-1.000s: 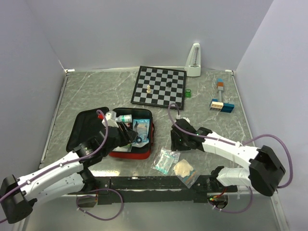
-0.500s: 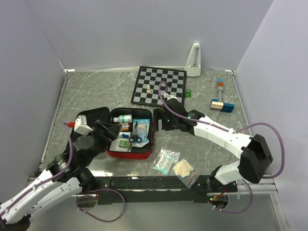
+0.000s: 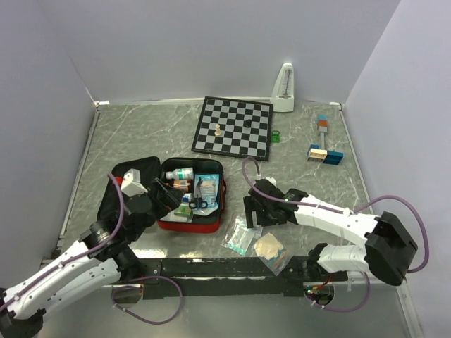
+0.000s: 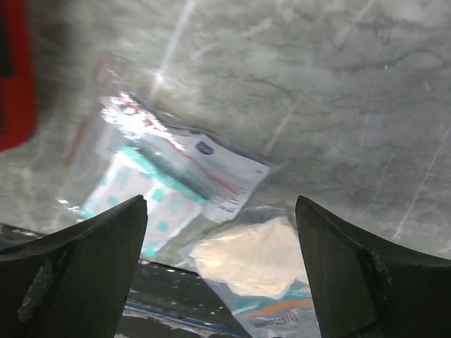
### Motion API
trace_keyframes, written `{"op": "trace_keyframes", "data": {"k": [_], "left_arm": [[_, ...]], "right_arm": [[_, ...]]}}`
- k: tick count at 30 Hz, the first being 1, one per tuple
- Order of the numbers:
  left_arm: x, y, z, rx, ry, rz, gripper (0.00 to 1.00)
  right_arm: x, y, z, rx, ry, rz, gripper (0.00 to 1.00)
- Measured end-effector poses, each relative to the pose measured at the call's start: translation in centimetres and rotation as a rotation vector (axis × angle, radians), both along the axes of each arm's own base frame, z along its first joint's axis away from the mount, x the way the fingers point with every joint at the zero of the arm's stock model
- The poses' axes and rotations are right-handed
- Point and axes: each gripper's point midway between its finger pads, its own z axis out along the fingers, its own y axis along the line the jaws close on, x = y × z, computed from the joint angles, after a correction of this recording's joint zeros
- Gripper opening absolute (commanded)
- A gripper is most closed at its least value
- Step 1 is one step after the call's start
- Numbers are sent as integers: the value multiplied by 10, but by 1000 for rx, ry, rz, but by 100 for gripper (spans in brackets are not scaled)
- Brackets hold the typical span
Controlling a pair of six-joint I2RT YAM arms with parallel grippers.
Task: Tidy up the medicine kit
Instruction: Place the scissors in the medicine box, then move the medicine box to the center of the board.
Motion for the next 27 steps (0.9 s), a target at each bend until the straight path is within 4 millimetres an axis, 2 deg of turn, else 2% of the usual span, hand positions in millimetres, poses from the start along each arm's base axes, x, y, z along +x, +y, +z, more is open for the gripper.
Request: {"op": "trace_keyframes", "data": {"k": [2,5,9,11,12,14,16,19,21,24,27], "left_arm": [[-1,0,-7,21,25,0,99],[-4,6,-10,27,34,9,99],[-9,19,4,-5,1,40,99],[-11,26,14,-17,-11,62,99],[-12,29,19,-24,-9,74,99],[-14,34,24,-33,-3,96,99],[-17,40,23,-35,12,114,100],[-20,47,20,-32,32,137,99],[-23,51,17,-29,42,146,99],[-24,52,16,-33,51,154,99],[-24,53,15,-35,55,163,99]], "right_arm": [[4,6,9,32,-24,-2,96],[25,30,40,100,-82,2,97],[81,84,98,202,-190,15,97],[114,106,110,227,-224,9,93],[128,113,109,225,-227,3,91],[147,119,91,194,-202,-4,87],[155,116,65,153,-150,-12,84],[155,105,26,81,-60,-24,77],[156,108,20,96,-41,-23,68],[156,109,22,107,-43,-14,52],[157,105,21,145,-41,-25,46]]}}
